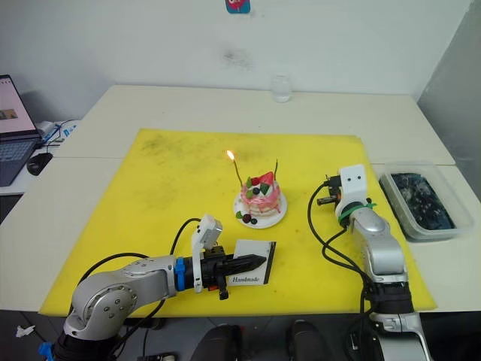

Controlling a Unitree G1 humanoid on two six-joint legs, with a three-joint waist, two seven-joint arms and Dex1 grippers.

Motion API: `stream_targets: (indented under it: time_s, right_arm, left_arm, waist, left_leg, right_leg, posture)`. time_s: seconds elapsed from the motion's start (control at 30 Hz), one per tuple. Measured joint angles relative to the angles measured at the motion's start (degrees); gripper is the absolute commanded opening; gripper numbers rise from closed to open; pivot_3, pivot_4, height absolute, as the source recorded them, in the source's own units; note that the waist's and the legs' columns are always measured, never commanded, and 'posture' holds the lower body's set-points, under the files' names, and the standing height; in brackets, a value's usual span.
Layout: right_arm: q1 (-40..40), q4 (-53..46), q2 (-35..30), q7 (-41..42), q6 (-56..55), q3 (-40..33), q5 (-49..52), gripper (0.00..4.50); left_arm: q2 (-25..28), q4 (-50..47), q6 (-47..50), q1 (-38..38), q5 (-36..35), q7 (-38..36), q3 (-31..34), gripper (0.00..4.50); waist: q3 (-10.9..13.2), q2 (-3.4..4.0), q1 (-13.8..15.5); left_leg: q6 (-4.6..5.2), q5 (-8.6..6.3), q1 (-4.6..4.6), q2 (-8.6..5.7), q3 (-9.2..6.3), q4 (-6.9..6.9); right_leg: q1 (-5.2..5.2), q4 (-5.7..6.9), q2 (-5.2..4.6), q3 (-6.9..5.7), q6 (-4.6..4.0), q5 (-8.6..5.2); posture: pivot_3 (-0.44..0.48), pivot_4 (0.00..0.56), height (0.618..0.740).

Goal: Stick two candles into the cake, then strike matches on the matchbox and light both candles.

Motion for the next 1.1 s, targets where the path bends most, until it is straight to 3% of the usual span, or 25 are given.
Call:
stream_targets:
  time_s: [0.17, 0.3, 0.4, 0.5, 0.7, 0.8, 0.93, 1.1]
  right_arm:
    - [5.39, -16.11, -3.21, 1.31, 9.92, -1.9, 3.83, 0.03]
    - [14.47, -28.17, -6.77, 3.87, 16.69, -3.55, 7.7, 0.03]
    - [23.83, -35.18, -9.16, 6.74, 15.53, -3.27, 8.99, 0.03]
    - [30.95, -37.09, -7.92, 7.74, 11.89, -2.43, 9.6, 0.03]
    - [36.26, -33.73, -6.0, 9.08, 1.11, 0.03, 8.52, 0.03]
    - [36.56, -29.23, -5.48, 9.53, -3.18, 0.58, 8.1, 0.61]
    - [36.54, -26.85, -6.6, 11.25, -6.88, 0.81, 8.05, 2.01]
    - [34.67, -26.16, -6.93, 12.22, -8.07, 1.27, 8.12, 2.01]
  left_arm:
    - [0.48, 0.06, 0.02, -0.26, -0.01, -0.08, -0.03, 0.0]
    - [0.8, 0.23, 0.1, -1.04, -0.04, -0.42, -0.01, 0.0]
    - [0.95, 0.36, 0.19, -1.49, -0.13, -0.99, 0.07, 0.0]
    - [1.07, 0.41, 0.39, -1.94, -0.24, -1.12, 0.02, 0.0]
    - [1.11, 0.42, 1.16, -2.36, -1.03, -1.15, -0.01, 0.0]
    - [1.48, 0.42, 1.36, -2.84, -1.07, -1.16, -0.01, 0.0]
    - [1.76, 0.42, 1.39, -3.0, -1.15, -1.17, -0.01, 0.0]
    - [1.84, 0.42, 1.4, -2.99, -1.21, -1.16, 0.0, 0.0]
  waist:
    - [0.0, 0.0, 0.03]
    - [0.0, 0.0, 0.15]
    - [-0.01, -0.01, 0.13]
    - [0.0, -0.01, -0.03]
    - [0.0, -0.01, -0.06]
    - [0.0, -0.01, -0.06]
    - [0.0, -0.01, -0.05]
    - [0.0, -0.01, -0.04]
  left_leg:
    - [0.0, 0.0, -0.01, 0.01, -0.03, -0.01]
    - [0.0, 0.0, -0.01, 0.0, -0.03, -0.01]
    - [-0.01, -0.01, 0.0, 0.01, -0.05, -0.02]
    - [-0.01, -0.01, 0.06, 0.01, -0.03, -0.01]
    - [-0.01, -0.01, 0.11, -0.02, -0.04, 0.02]
    - [-0.01, -0.01, 0.1, -0.03, -0.01, 0.01]
    - [-0.01, -0.01, 0.08, -0.01, -0.03, -0.03]
    - [-0.01, -0.01, 0.09, 0.0, -0.05, -0.05]
  right_leg:
    - [0.0, -0.02, -0.09, -0.04, 0.0, -0.01]
    - [0.0, -0.03, -0.13, -0.04, -0.01, -0.01]
    - [0.0, -0.05, -0.13, -0.07, -0.04, -0.04]
    - [0.02, -0.03, -0.14, -0.03, -0.03, -0.03]
    - [0.06, -0.04, -0.17, -0.02, -0.26, -0.16]
    - [0.06, -0.05, -0.17, 0.0, -0.26, -0.16]
    - [0.05, -0.06, -0.16, -0.05, -0.12, -0.08]
    - [0.04, -0.04, -0.14, -0.07, -0.12, -0.08]
  posture:
    - [0.0, 0.15, 0.74]
    - [0.0, 0.15, 0.74]
    - [0.0, 0.15, 0.74]
    - [0.0, 0.15, 0.74]
    - [0.0, 0.15, 0.74]
    - [0.0, 0.15, 0.74]
    - [0.0, 0.15, 0.74]
    - [0.0, 0.15, 0.74]
